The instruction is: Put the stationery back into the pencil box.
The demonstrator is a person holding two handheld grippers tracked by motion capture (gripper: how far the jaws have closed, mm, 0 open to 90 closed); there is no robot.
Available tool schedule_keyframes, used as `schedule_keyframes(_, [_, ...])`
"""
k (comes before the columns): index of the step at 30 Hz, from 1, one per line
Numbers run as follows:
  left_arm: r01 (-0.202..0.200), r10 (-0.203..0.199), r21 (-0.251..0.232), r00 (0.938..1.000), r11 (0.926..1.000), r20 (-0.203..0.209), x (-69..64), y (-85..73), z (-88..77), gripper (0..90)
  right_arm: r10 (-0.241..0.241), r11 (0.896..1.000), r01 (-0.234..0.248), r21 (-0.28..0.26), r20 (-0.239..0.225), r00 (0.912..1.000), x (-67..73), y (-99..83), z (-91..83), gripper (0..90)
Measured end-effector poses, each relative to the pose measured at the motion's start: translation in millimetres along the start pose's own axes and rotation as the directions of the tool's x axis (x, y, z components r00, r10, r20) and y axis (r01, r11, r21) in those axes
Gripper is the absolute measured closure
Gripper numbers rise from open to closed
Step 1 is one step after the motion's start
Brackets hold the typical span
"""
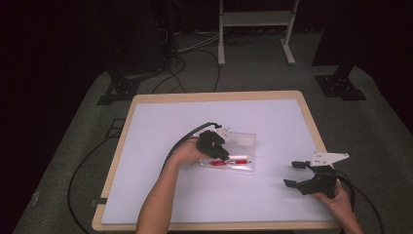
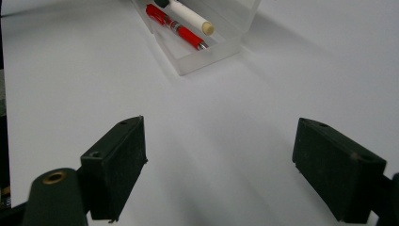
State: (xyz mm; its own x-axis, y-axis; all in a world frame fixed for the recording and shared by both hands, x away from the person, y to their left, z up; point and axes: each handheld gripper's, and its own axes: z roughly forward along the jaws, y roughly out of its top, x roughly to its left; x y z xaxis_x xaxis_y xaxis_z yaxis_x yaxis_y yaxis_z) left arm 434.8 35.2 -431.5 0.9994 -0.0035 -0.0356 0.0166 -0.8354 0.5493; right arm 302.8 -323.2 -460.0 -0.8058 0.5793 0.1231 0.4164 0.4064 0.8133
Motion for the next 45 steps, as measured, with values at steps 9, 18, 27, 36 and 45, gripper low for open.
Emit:
schedule_keyframes(9, [0.007,-0.007,0.014,1.0000,0.9999,-0.002,2.6,-1.7,5.2,78.6,0.001,1.000,-0.001,-0.003,-0.001,1.0000,0.1,-0.1,-0.5,17.0])
schedule_keyframes(18, [0.010,-0.010,0.018,0.9999,0.9998,-0.010,4.4,-2.2,6.1,78.6,0.002,1.000,-0.002,-0.003,-0.003,1.0000,0.0,-0.2,-0.5,17.0])
schedule_keyframes(27, [0.016,-0.015,0.017,0.9997,0.9997,-0.017,5.3,-2.8,7.1,78.5,0.001,1.000,-0.001,0.001,-0.006,1.0000,-0.1,-0.2,0.1,16.9])
schedule_keyframes(36, [0.013,-0.012,0.027,0.9998,0.9996,-0.018,5.9,-2.9,9.0,78.2,-0.001,1.000,0.001,0.002,-0.005,1.0000,-0.1,-0.3,0.2,16.7])
schedule_keyframes(45, [0.019,-0.018,0.018,0.9996,0.9997,-0.021,6.4,-3.2,10.3,76.7,0.001,1.000,-0.001,0.004,-0.008,1.0000,-0.3,-0.5,0.8,16.7])
